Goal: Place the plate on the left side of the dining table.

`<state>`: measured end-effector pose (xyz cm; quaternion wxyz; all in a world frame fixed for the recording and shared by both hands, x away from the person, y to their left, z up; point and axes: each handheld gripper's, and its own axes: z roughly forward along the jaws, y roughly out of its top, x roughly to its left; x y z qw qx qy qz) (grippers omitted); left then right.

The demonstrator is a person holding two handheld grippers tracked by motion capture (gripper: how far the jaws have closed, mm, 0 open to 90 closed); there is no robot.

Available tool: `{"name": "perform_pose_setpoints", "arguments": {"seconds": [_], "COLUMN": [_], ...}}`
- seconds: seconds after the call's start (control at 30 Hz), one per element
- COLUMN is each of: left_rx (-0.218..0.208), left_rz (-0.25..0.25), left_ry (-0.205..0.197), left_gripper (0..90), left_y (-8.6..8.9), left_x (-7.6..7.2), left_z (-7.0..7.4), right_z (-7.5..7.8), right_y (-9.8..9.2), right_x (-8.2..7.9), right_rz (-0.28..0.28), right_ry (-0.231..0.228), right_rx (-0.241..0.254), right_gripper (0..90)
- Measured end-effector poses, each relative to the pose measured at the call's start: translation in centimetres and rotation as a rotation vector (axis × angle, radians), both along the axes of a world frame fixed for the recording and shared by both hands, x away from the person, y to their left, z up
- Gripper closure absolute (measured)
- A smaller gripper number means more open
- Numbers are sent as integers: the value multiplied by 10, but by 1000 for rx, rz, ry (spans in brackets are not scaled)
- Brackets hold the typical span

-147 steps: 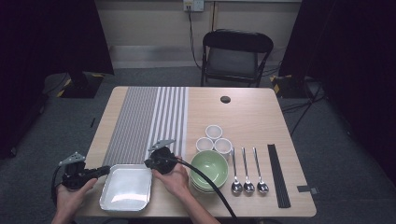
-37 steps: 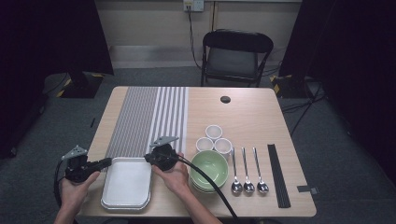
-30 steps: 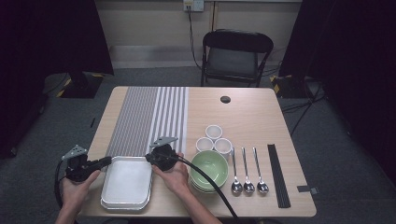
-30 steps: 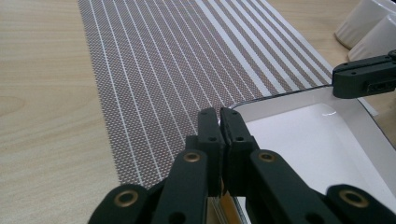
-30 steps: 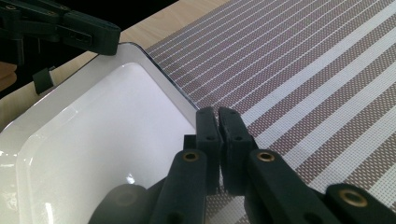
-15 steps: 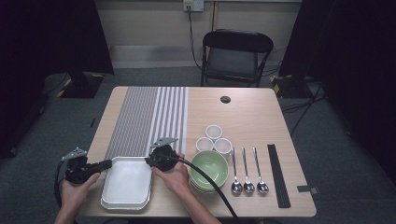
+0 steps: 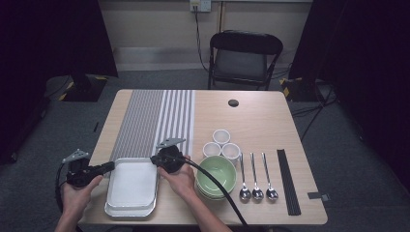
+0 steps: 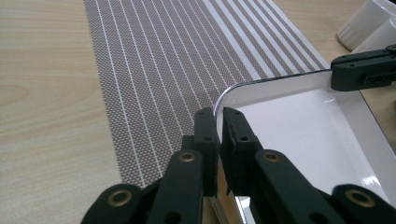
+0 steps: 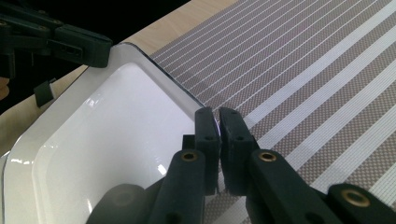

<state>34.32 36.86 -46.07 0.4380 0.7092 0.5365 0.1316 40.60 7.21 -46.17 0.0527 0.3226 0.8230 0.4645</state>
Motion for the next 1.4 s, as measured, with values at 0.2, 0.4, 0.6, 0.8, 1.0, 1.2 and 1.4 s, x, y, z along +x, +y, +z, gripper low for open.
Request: {"name": "perform_pose_setpoints", "arguments": {"seconds": [0.2,0.4,0.6,0.8,1.0,1.2,1.4], "left_rx": [-6,0,7,25,23,19,25], "left_rz": [-7,-24,-30,-39,-56,-59,-58], "left_ry": [-4,16,25,59,60,77,86], "left_gripper": [857,828,763,750,756,752,788], "left_y": [1,0,-2,-2,-5,-5,-6], "left_x": [12,16,0,1,-1,-2,1], "left_z": [3,-6,-3,-10,-9,-12,-13], "right_z": [1,-5,-7,-7,-8,-6,-6], "right_y": [0,0,-1,-2,-4,-6,-7], "right_x": [7,12,14,14,17,19,22], "right_rz": [-12,-23,-36,-41,-63,-72,-78], "right_ry": [2,11,11,8,6,1,3], "right_rx": [-1,-13,-25,-22,-23,-16,-1], "right_gripper": [872,876,879,878,879,879,879]}}
